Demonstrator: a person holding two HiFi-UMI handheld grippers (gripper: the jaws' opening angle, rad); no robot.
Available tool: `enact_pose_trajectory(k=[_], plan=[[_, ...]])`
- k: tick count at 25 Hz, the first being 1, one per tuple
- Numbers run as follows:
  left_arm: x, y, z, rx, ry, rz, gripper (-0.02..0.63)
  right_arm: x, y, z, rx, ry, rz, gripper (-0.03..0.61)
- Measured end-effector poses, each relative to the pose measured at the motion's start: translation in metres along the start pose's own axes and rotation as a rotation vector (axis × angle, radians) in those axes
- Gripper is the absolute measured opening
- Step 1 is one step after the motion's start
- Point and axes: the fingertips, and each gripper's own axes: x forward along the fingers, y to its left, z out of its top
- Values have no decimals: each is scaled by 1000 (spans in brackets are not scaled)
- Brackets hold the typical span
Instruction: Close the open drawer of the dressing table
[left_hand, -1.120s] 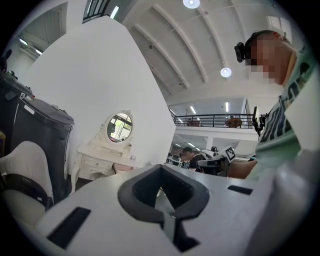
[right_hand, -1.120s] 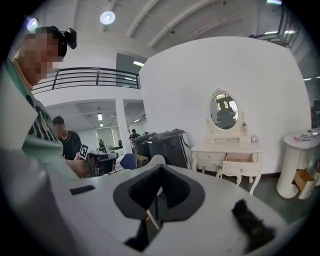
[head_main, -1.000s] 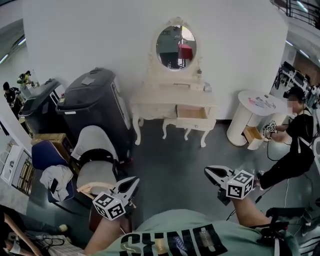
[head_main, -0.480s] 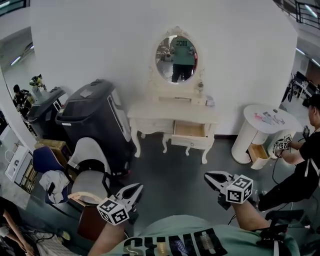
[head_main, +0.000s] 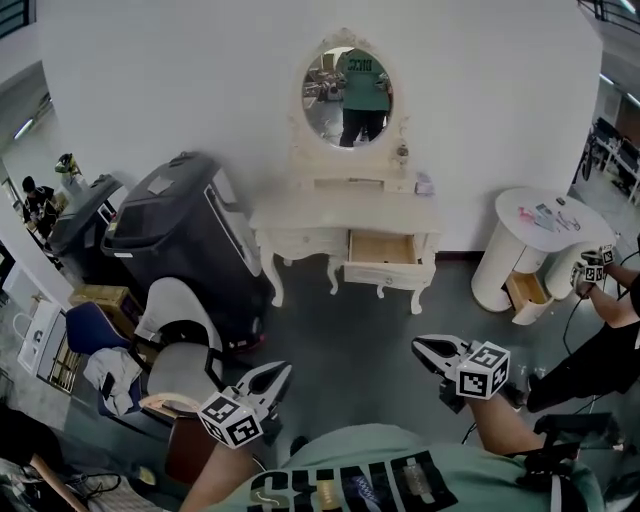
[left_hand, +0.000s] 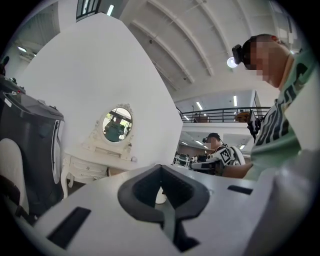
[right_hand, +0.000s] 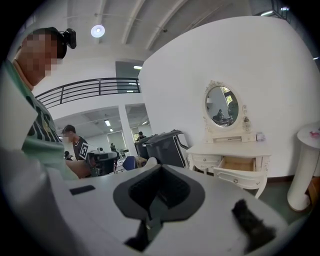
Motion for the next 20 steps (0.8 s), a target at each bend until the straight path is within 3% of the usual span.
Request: enact_pose_trajectory(k=[4, 13, 20], plan=[[5, 48, 13, -13, -1, -48, 9, 47, -1, 16, -12, 2, -30, 12], [4, 178, 80, 12, 0, -150, 9, 158, 9, 69, -51, 1, -117, 11], [21, 237, 90, -18, 10, -191, 9, 210, -1, 80, -58, 36, -142, 11]])
